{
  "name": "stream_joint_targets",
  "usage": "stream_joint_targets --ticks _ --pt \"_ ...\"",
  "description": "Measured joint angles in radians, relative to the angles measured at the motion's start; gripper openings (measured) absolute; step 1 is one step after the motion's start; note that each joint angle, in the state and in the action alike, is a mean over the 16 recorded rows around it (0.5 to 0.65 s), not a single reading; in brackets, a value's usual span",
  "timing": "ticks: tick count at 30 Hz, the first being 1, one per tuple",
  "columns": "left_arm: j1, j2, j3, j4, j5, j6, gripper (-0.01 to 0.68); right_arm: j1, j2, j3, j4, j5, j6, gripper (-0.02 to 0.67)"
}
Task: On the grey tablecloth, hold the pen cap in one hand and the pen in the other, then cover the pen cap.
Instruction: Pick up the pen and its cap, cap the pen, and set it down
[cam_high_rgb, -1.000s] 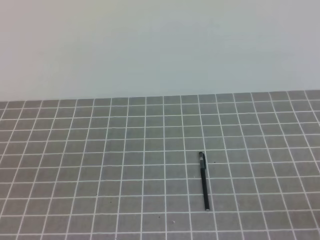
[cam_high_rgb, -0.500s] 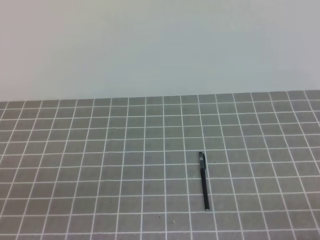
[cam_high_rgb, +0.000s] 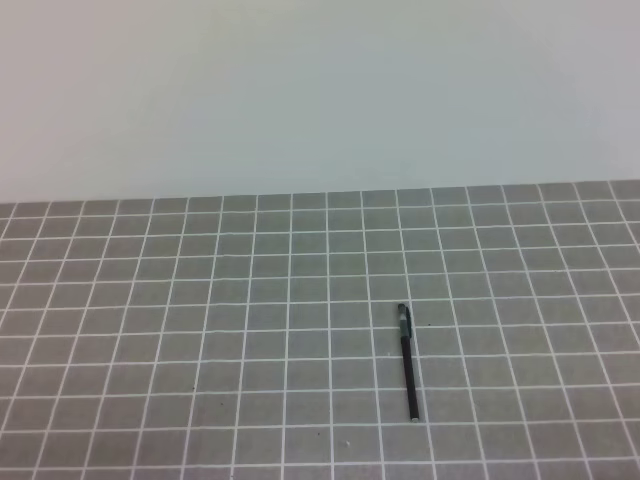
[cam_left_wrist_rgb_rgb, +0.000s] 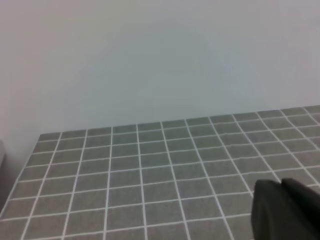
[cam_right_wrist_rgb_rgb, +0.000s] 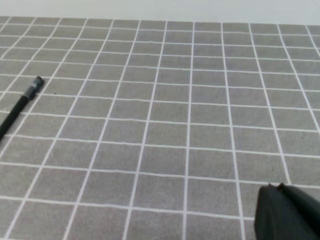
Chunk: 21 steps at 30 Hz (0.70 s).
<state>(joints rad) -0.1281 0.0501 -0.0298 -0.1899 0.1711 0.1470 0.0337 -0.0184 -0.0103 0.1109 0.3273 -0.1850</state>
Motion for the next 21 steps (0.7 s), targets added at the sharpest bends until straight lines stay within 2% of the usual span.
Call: stream_joint_targets --ticks 13,21 --pt "0.000 -0.058 0.031 0.091 0.134 -0.184 0.000 0.000 0.000 0.000 0.000 -0.001 0.000 0.004" --pt "0.000 -0.058 0.031 0.147 0.159 -0.251 0.000 0.000 0.000 0.000 0.000 -0.001 0.000 0.004"
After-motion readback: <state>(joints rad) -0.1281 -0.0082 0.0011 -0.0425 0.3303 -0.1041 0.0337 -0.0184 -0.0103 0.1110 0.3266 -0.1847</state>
